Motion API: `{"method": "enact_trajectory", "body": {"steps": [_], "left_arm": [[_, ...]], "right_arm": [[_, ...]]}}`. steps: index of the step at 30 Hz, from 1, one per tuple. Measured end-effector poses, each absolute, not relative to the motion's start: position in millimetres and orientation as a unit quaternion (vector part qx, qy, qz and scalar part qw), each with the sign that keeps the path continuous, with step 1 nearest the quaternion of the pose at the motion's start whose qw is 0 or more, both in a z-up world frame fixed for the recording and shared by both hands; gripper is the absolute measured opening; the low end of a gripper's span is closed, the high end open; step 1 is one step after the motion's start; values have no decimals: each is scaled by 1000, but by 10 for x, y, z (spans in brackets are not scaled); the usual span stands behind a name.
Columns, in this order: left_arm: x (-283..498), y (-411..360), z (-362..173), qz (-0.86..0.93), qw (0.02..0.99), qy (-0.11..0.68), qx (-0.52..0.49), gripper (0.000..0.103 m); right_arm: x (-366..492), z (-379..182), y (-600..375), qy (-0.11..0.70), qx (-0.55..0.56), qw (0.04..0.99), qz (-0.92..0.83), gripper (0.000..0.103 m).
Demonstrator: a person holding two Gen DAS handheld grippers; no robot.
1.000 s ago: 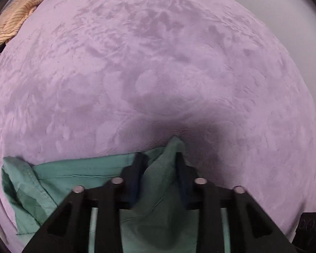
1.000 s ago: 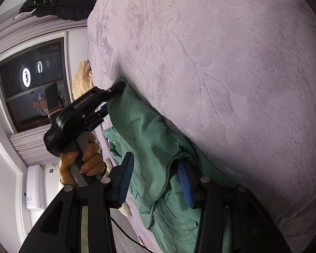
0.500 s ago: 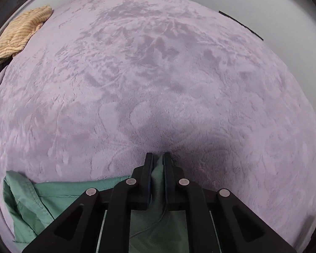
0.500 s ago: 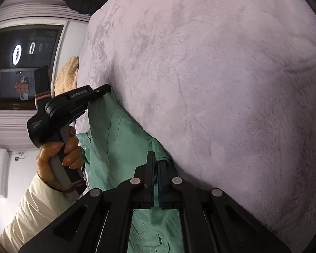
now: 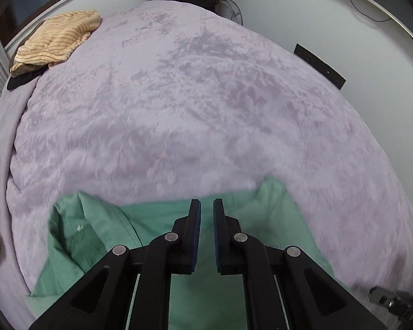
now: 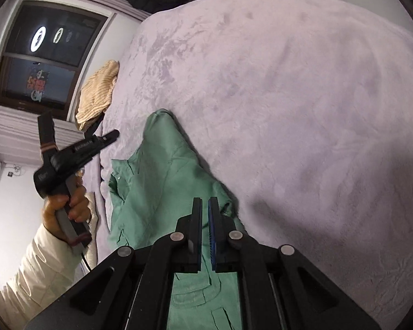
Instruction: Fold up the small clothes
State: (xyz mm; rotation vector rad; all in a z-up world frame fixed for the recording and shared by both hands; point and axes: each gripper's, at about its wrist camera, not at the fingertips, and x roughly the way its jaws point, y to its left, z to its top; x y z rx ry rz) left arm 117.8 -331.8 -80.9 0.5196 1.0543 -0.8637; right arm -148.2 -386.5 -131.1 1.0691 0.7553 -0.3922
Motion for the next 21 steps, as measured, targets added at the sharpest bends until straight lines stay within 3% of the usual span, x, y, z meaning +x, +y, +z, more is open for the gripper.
{"method": "enact_trajectory", "body": {"steps": [4, 8, 10, 16, 19, 21], "left_arm": [[844, -3121, -1119, -396, 731, 503, 236, 9], [802, -2882, -1481, -348, 734, 531, 240, 9], [889, -2619, -1491, -336, 737, 543, 221, 9], [1241, -1559, -1348, -257, 762, 558, 207, 9], [1352, -1027, -1267, -214, 770, 573, 181, 9], [1362, -760, -1240, -197, 771, 583, 163, 9]], "right_arm": [[-923, -1414, -3842, 375, 470, 787, -140, 7], [-633, -1874, -3823, 454, 436, 759, -164, 6], [-693, -2001, -3905, 449, 444, 757, -165, 1], [-764, -1890, -3995, 446, 436, 759, -189, 0], [-724, -1783, -3900, 456, 426, 757, -191, 8], [-740, -1699, -3786, 454, 428, 761, -177, 36]]}}
